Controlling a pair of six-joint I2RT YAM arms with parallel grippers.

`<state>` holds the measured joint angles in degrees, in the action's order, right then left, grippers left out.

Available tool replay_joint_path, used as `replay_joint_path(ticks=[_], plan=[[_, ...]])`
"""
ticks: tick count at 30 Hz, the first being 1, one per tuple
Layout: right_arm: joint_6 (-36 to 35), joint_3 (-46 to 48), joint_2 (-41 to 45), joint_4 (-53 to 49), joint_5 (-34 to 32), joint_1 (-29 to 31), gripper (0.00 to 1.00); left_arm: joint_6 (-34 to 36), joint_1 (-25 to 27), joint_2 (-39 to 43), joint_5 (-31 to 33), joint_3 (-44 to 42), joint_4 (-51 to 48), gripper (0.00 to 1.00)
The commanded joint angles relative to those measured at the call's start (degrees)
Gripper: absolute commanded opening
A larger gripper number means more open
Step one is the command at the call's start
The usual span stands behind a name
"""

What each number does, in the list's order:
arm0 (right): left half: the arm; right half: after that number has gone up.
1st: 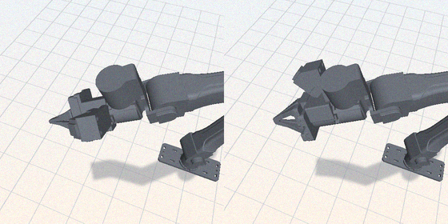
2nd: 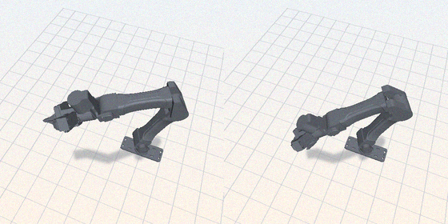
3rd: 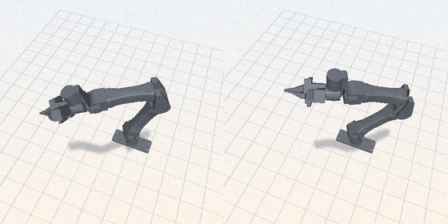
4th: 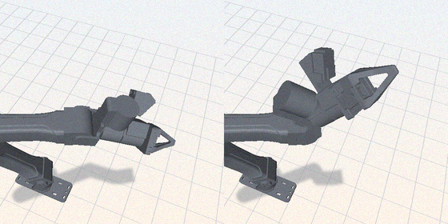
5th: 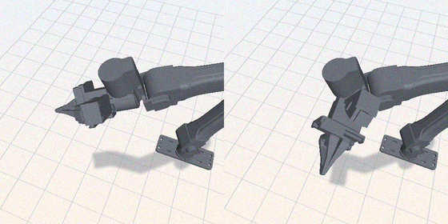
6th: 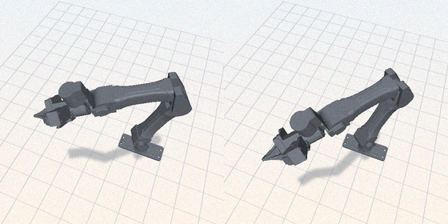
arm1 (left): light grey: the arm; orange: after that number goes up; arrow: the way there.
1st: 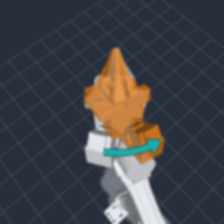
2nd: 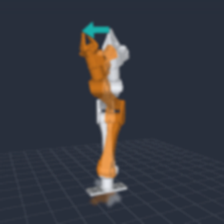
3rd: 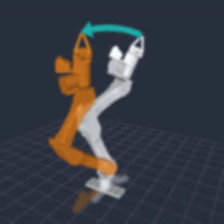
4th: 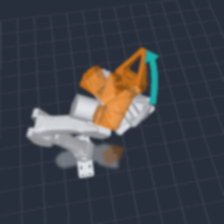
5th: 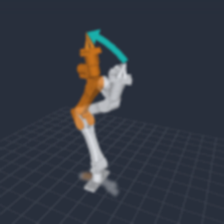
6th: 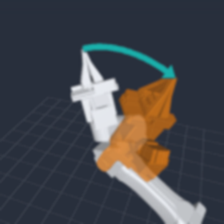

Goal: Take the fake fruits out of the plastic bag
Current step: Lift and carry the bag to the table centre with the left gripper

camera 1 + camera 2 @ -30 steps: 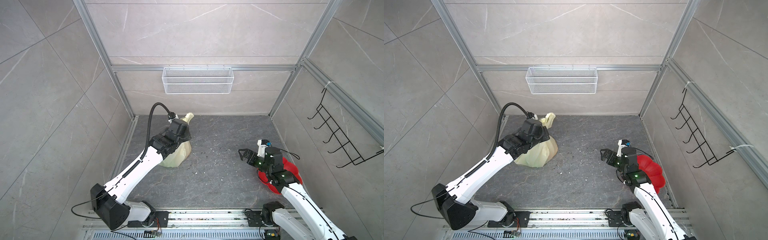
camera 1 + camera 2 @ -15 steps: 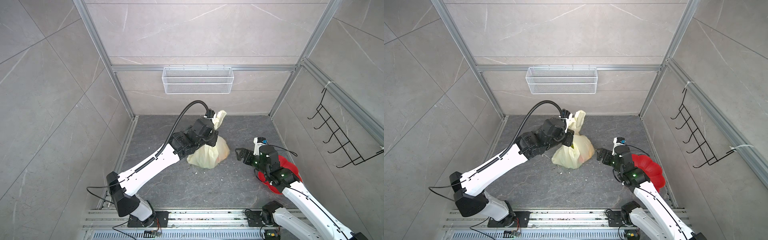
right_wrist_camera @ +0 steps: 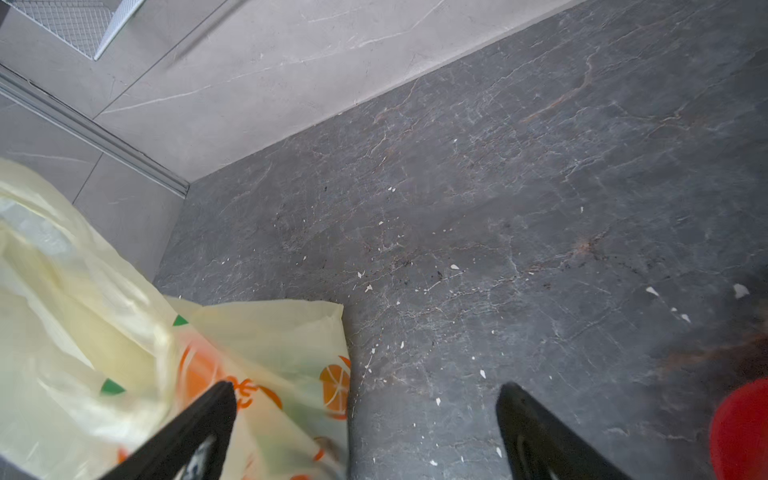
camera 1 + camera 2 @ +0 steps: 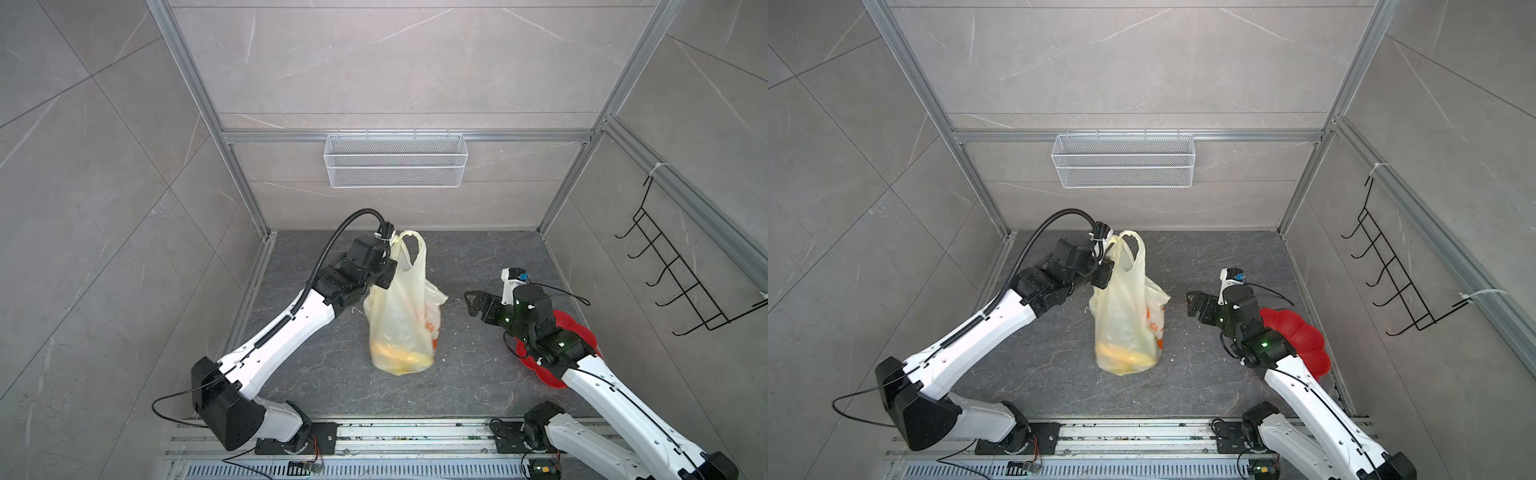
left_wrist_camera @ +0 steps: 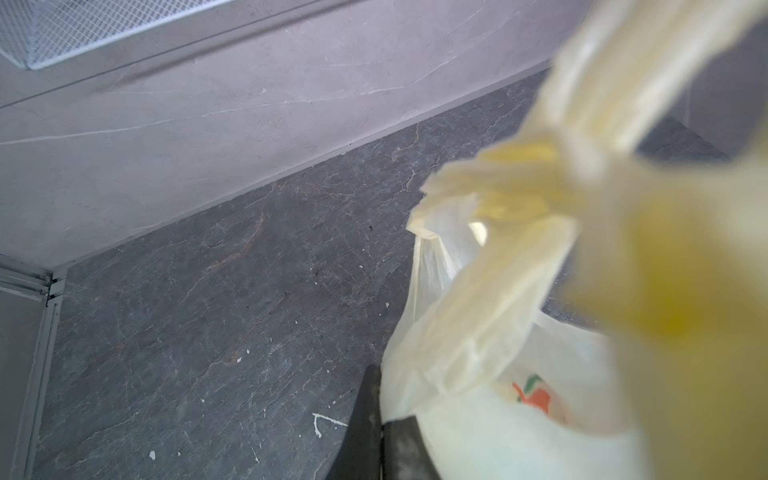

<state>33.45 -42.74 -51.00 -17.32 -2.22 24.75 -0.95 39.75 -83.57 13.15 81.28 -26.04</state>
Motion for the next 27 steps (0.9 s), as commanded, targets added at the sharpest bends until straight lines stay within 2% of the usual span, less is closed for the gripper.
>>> replay_joint_path(ticks=[1, 5, 11, 12, 17, 20, 27], plan=[[0.07, 0.1, -0.06, 1.5, -0.66, 0.57, 1.0, 9.25, -0.06, -5.34, -9.65, 5.26, 6.63, 0.0], [0.14, 0.79, -0.06, 1.35, -0.85, 0.82, 1.0, 12.56, -0.1, -9.27, -11.3, 9.12, 6.16, 0.0], [0.15, 1.43, -0.04, 1.41, -1.3, 0.82, 1.0, 13.14, -0.06, -7.69, -11.44, 7.66, 5.92, 0.11], [0.14, 1.35, -0.21, 1.49, -1.31, 0.82, 1.0, 12.76, -0.07, -7.15, -10.52, 7.19, 6.0, 0.15], [0.43, 1.26, -1.1, 2.2, -0.69, 0.91, 1.0, 9.75, -0.06, -0.82, -0.2, 1.79, 9.03, 0.49], [0.69, 1.26, -1.19, 2.42, -0.59, 0.91, 1.0, 7.37, -0.2, 3.33, 5.47, 0.08, 9.29, 0.65], [1.12, 1.28, -0.85, 2.3, -0.6, 1.48, 1.0, 1.94, -0.75, 11.42, 8.25, -0.24, 3.7, 0.78]])
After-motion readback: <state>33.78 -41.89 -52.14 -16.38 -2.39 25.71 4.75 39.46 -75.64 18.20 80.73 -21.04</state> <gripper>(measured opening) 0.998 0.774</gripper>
